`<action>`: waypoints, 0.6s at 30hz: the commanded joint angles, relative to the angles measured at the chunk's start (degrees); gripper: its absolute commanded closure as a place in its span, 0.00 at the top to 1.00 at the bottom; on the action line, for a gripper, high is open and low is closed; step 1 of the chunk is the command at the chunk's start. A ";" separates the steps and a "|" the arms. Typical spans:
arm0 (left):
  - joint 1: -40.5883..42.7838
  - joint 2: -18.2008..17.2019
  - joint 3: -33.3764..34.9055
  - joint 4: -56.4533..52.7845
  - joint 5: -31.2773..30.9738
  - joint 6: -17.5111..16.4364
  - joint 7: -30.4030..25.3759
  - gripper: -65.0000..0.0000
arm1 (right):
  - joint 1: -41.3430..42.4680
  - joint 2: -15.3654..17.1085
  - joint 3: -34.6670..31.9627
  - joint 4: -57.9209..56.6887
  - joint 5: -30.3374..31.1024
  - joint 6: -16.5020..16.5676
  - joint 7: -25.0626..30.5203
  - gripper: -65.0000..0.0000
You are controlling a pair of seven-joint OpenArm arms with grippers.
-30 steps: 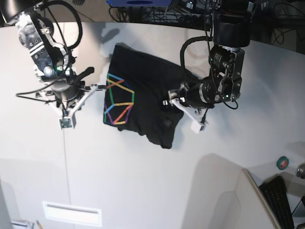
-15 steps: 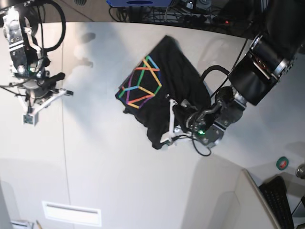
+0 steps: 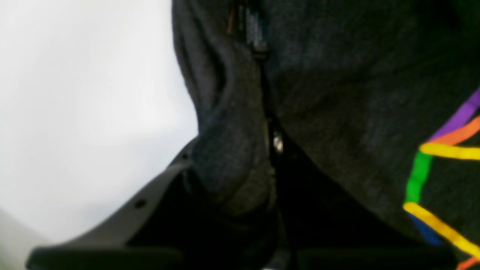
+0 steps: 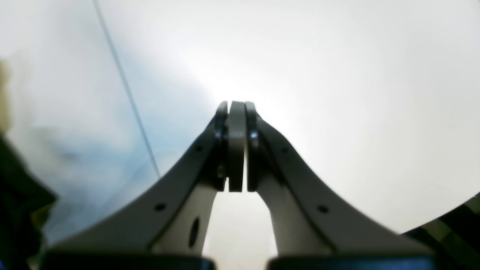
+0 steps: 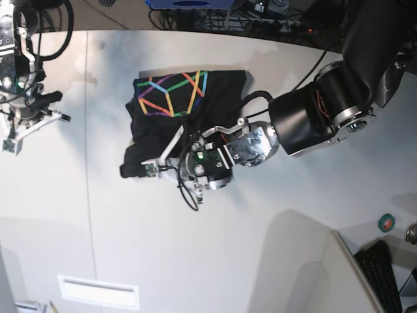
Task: Layout the t-shirt on the table in an organized manner, then fold the t-shirt properly
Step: 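Grasp the shirt's edge with the left gripper and drag it toward the right gripper, then smooth the folded shirt square with the left gripper and release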
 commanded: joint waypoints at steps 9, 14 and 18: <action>-0.22 2.13 -0.43 0.77 4.74 -7.00 -0.64 0.00 | -0.82 0.84 0.32 0.74 -0.59 -0.18 1.14 0.00; -0.22 2.13 -0.43 0.77 4.83 -7.00 -0.55 0.00 | -0.82 0.84 0.06 0.74 -0.59 -0.18 1.14 0.00; -0.22 2.13 -0.43 0.86 4.83 -7.00 -0.55 0.00 | -0.82 0.84 -0.12 0.74 -0.50 -0.18 1.14 0.00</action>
